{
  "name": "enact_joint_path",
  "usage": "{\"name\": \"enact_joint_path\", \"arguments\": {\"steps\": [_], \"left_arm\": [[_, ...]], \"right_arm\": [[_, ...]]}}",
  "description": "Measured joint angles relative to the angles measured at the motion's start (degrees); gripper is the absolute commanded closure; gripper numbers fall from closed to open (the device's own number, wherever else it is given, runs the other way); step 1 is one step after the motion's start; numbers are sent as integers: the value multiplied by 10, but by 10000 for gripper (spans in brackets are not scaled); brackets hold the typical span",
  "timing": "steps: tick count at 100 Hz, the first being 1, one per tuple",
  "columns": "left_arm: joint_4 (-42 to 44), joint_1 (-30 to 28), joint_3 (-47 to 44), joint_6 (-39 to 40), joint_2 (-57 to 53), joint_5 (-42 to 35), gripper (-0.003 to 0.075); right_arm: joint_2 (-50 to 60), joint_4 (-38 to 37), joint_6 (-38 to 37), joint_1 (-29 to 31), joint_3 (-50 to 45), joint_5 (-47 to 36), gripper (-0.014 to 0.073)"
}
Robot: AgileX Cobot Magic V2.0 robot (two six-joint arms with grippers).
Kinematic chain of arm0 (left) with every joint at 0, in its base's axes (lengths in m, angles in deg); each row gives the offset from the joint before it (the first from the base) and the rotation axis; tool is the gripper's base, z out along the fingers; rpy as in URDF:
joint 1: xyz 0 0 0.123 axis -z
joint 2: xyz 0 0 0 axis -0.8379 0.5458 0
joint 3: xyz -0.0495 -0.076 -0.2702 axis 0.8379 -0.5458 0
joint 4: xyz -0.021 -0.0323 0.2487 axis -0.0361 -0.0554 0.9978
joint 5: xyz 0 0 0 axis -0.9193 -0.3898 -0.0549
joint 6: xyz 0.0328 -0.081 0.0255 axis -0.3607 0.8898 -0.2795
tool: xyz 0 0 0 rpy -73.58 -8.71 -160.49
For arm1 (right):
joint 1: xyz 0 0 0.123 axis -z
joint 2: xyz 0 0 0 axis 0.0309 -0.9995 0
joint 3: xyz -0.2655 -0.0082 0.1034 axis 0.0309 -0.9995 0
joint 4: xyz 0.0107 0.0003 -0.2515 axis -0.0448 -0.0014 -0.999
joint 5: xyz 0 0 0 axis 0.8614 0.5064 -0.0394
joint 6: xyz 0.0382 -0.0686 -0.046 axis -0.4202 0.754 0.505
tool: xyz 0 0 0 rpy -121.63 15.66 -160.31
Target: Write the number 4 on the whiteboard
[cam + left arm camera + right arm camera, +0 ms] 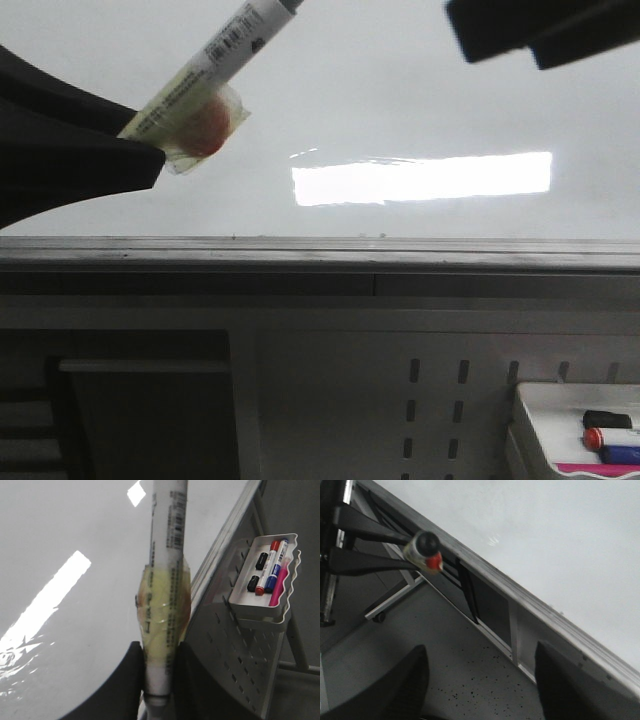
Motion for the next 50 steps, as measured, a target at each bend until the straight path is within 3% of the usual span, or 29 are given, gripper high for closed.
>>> {"name": "enact_joint_path", "arguments": {"steps": [24,50], "left_arm": [[4,0,0,0,0,-28,741],[24,0,0,0,0,-36,741]], "right_arm": [[-94,0,13,-47,73,-4,178],[-156,0,16,-58,114,-31,179]]}}
